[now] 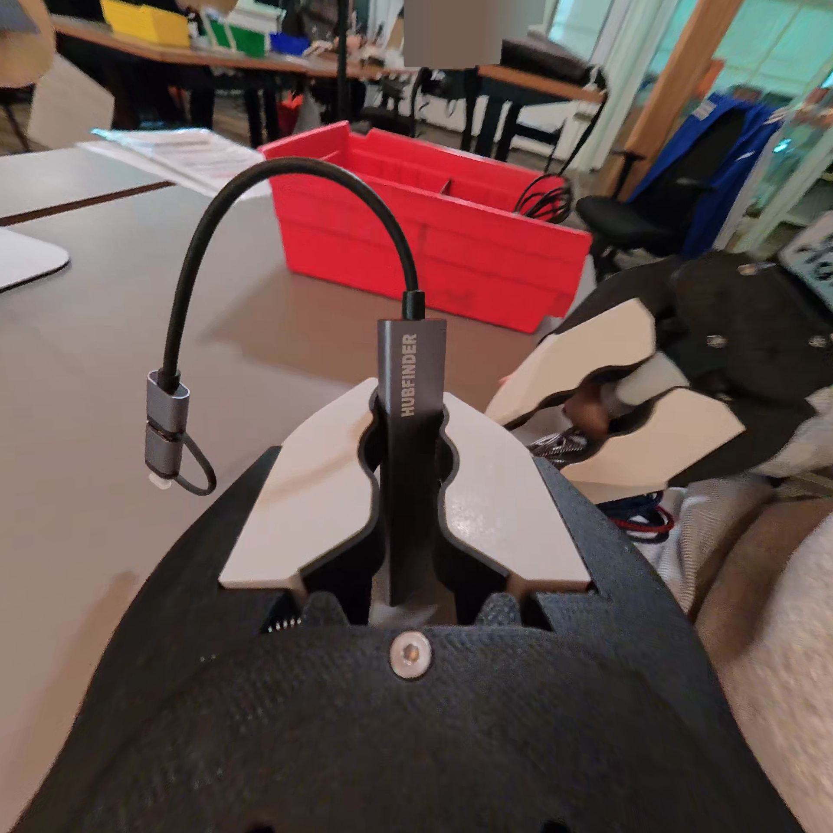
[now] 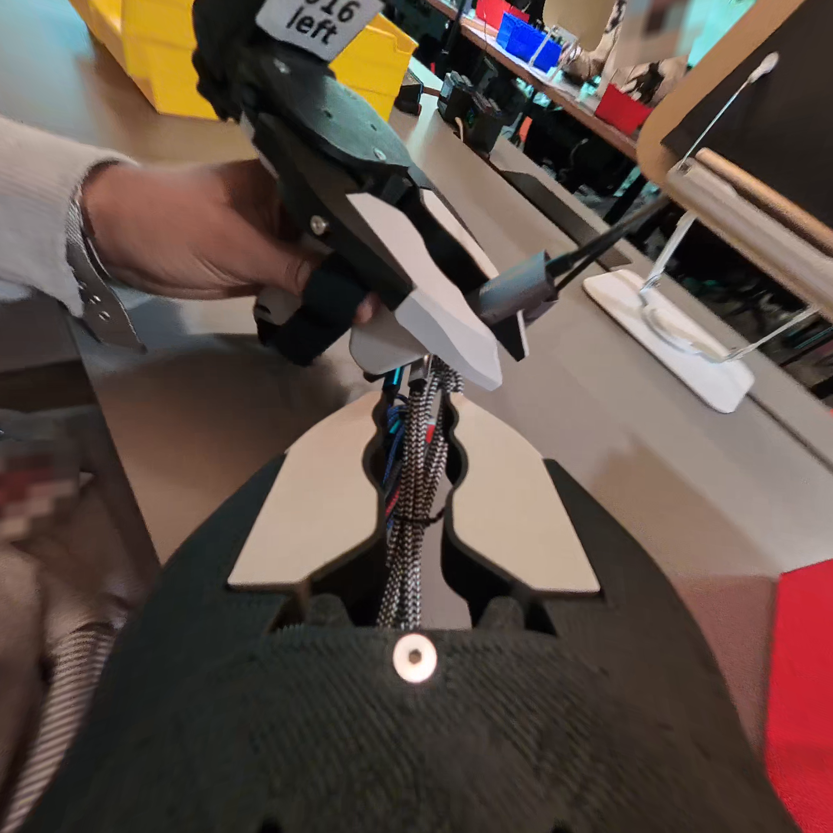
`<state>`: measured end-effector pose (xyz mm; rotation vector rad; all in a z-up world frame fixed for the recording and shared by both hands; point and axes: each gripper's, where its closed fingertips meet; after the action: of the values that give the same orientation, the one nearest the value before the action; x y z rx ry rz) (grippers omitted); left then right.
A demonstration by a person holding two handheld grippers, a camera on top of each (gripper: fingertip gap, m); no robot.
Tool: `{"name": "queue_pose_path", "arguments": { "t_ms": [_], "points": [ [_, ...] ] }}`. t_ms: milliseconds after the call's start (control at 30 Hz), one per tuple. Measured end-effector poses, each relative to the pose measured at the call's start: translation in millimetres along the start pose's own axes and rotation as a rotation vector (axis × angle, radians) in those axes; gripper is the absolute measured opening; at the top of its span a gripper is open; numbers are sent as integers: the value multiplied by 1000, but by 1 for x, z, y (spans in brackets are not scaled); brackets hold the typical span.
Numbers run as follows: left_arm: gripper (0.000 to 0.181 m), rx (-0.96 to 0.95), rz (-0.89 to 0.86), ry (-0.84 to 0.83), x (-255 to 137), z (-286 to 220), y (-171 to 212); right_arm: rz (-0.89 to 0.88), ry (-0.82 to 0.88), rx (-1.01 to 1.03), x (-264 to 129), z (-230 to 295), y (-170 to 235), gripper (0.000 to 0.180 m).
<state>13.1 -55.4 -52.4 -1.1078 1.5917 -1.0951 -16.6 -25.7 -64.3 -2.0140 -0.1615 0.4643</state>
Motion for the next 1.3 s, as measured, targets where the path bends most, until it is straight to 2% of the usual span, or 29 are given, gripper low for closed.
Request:
{"name": "queue_pose_path", "arguments": {
  "t_ms": [33,267,433,633,800,933,967,1033,1200,1300],
  "points": [
    [21,3,-22,30,1,-4,-3,7,-14,42,0,0,0,24],
    [22,16,-60,112,10,-21,-8,24,-175,329,-2,2,-4,16],
    [22,4,-55,119,12,-22,-6,55,-209,351,-1,5,0,10],
    [25,-93,-55,119,11,-17,-2,121,-87,166,5,-2,11,7],
    [53,-198,-25,47,10,-3,9,189,70,-75,9,-14,26,7],
    [61,-274,-2,19,15,-2,17,219,227,-328,12,-26,33,7],
    [60,-286,0,16,16,-3,18,224,249,-362,13,-26,34,7],
    [46,-270,-1,-24,14,0,17,230,255,-372,14,-24,35,7],
    [28,-146,93,-176,7,13,22,251,258,-334,17,-23,35,6],
    [26,-148,116,-200,6,16,25,260,270,-350,19,-23,37,6]
  ]
}}
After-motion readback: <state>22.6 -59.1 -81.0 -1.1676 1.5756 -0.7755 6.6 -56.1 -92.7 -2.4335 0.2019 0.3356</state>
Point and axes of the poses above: each gripper's, where its closed fingertips meet, x out along the fingers, y out of its underside, z = x × y across the jaws, and after that the axes turned 13 degrees about y, right-handed
